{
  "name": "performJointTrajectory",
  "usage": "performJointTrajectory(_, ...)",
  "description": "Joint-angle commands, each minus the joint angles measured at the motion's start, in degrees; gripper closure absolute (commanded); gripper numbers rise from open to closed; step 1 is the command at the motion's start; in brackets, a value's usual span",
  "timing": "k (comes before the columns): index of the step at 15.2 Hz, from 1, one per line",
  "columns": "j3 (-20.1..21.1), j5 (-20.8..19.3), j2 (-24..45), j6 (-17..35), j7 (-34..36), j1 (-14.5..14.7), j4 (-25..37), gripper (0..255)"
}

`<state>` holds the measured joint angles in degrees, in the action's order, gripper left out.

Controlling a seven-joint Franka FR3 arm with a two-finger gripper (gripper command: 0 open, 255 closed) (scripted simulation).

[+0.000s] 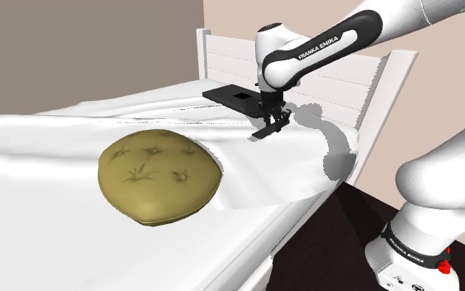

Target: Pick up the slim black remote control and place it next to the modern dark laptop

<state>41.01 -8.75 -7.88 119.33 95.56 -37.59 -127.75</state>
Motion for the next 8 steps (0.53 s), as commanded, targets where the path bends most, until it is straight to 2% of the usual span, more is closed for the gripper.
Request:
performJointTrajectory(1,-1.03,-1.72,1.94,0.09,-1.42,-1.36,1.73,255)
performJointTrajectory(8,-4.67,-7.92,10.31,0.14,-5.93,-5.45,9.27,255)
